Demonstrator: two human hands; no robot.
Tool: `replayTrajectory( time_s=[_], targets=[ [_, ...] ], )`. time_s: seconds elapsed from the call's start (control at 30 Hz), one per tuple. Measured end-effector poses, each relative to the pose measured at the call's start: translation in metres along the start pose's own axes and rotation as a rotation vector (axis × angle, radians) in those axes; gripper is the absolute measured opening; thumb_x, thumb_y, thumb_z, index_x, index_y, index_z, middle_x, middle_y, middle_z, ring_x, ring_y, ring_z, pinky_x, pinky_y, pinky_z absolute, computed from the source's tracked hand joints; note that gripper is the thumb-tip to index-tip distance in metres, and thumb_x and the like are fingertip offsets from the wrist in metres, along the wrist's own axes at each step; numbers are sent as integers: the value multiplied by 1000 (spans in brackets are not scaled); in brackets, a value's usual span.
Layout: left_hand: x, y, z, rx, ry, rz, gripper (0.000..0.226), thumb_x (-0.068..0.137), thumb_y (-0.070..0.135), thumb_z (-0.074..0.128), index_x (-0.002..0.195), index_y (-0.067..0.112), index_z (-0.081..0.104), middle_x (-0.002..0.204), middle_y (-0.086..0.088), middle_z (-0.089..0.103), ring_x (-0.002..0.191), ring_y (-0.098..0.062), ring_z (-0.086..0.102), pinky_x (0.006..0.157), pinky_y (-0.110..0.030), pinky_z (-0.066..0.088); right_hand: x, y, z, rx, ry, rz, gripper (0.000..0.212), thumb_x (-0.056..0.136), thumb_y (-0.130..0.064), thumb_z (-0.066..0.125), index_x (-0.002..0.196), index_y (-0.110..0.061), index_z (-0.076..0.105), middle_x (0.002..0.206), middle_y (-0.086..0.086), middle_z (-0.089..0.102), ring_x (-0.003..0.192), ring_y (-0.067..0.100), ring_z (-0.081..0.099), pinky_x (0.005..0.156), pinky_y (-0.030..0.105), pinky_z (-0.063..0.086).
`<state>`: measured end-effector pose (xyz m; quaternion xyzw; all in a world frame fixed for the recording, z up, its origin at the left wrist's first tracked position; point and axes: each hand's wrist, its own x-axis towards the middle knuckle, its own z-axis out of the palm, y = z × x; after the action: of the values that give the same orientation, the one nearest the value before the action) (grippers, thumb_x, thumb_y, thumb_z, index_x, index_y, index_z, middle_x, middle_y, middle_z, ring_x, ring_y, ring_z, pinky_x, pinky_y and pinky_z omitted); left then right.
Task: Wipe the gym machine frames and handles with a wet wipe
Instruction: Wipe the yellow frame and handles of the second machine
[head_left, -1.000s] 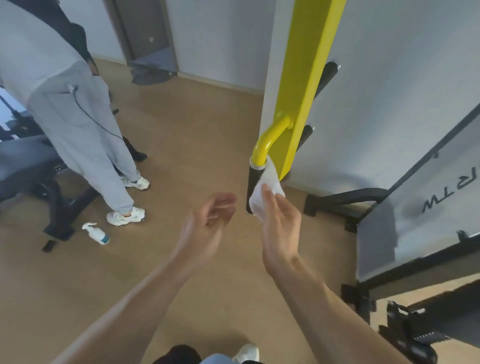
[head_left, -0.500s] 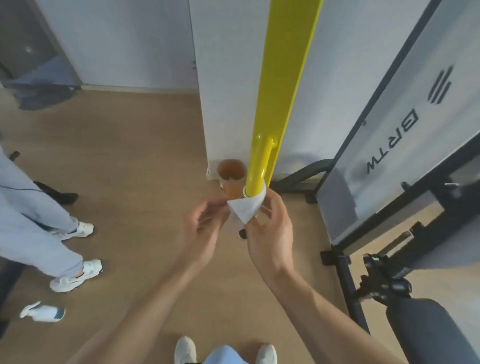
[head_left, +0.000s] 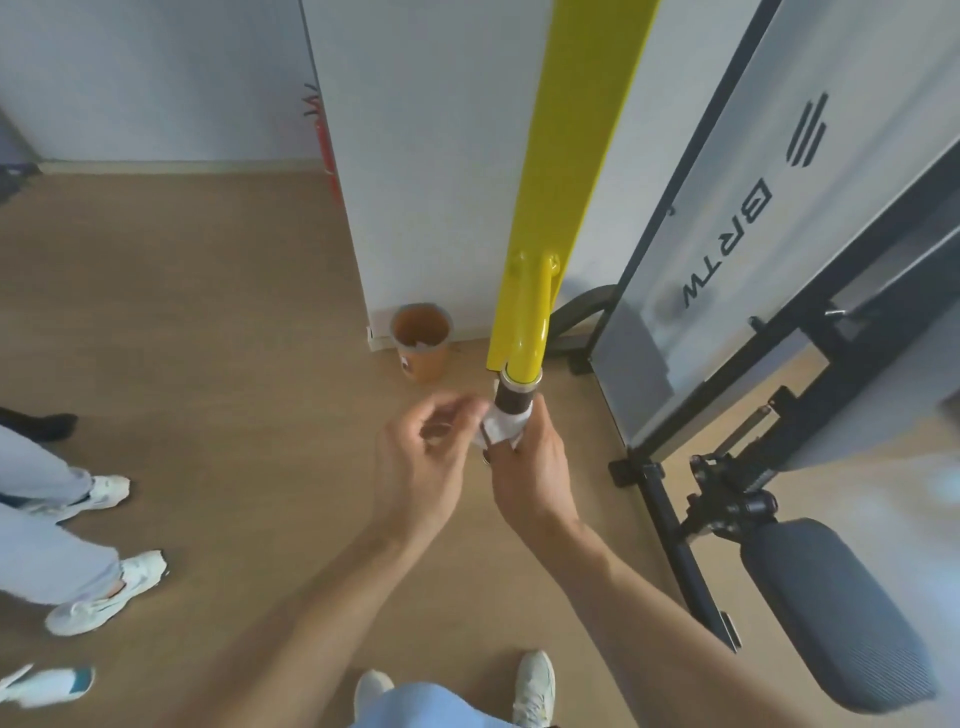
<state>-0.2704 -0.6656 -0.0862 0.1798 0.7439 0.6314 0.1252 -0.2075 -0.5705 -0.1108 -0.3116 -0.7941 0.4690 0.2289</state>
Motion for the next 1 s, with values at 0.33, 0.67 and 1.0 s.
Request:
replayTrajectory(
  time_s=[0.33, 0.67, 1.0],
  targets=[
    [18, 55, -14, 118, -57, 360, 23, 83, 18, 81, 104, 11, 74, 98, 4, 74, 88, 6, 67, 78, -6, 46, 5, -3, -3, 5, -77, 30, 19, 93, -21, 58, 109, -25, 48, 89, -1, 68, 74, 13, 62, 57, 24, 47],
    [38, 82, -7, 351, -87, 378, 12, 82, 30, 81, 93, 34, 79, 126, 24, 67, 84, -18, 70, 73, -28, 55, 2, -28, -28, 78, -388, -165, 31, 97, -23, 52, 125, -21, 39, 106, -4, 60, 97, 13, 55, 84, 24, 49],
    [47, 73, -9, 401, -224, 452, 23, 95, 34, 67, 118, 36, 73, 139, 22, 58, 129, 11, 50, 106, -15, 44, 22, -19, -5, 190, -107, -89, 21, 92, -31, 59, 109, -21, 52, 85, 0, 71, 77, 21, 66, 69, 45, 57]
  ],
)
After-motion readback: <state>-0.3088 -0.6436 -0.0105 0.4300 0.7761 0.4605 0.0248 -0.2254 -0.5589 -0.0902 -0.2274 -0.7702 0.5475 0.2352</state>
